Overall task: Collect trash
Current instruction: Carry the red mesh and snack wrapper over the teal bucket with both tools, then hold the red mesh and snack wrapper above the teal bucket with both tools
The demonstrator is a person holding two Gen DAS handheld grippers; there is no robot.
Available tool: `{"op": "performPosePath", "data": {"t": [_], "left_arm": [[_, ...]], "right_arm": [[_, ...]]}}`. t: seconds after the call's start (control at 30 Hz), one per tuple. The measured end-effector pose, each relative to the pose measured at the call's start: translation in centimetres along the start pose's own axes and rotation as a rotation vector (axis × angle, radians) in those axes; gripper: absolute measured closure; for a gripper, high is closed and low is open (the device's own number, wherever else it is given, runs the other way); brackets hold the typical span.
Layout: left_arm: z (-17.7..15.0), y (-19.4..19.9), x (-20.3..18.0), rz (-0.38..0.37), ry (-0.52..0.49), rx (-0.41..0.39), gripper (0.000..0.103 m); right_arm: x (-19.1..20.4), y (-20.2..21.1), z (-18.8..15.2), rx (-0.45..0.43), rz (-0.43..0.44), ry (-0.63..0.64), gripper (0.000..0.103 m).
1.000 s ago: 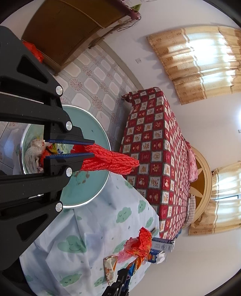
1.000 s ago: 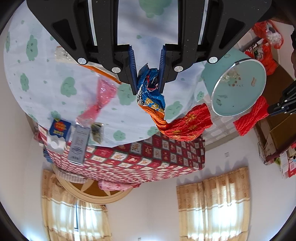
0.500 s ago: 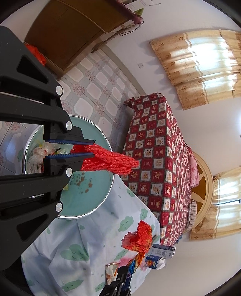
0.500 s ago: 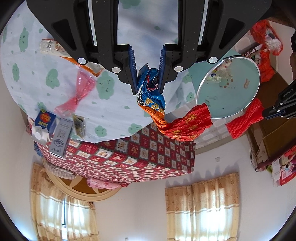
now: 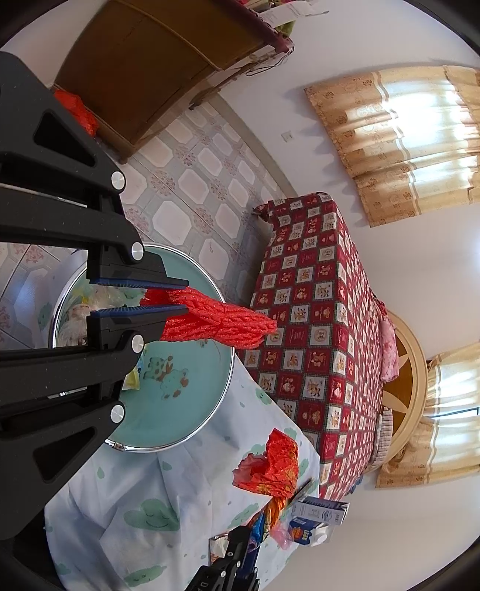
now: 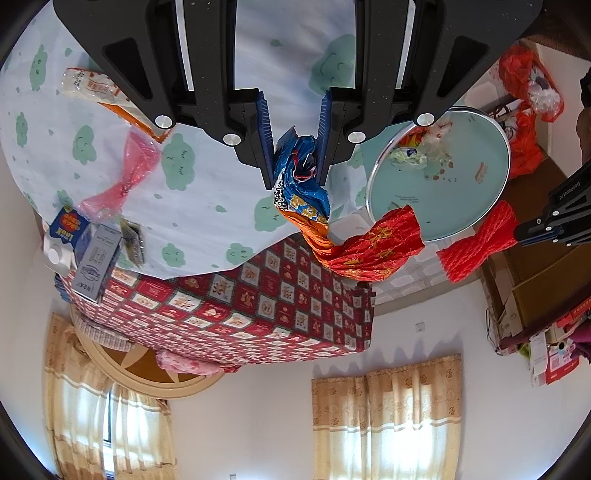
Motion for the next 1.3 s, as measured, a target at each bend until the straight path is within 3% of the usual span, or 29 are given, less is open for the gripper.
{"op": "performPosePath", "data": {"t": [1.3], "left_arm": [[-1.8, -0.8, 2.3, 0.021, 0.039, 0.03, 0.094]], "right_arm": [[4.9, -1.7, -0.6, 0.033, 0.066, 0.085, 0.081]]}}
Point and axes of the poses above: each gripper's, at about its wrist camera, not at the fingertips, and y roughly against the way its jaws point, x to its left, z to its top, the point moved 9 cm from there along -y, roughly the way its jaws point, and after that the axes turned 15 degrees about -y, right-handed, at the moved point
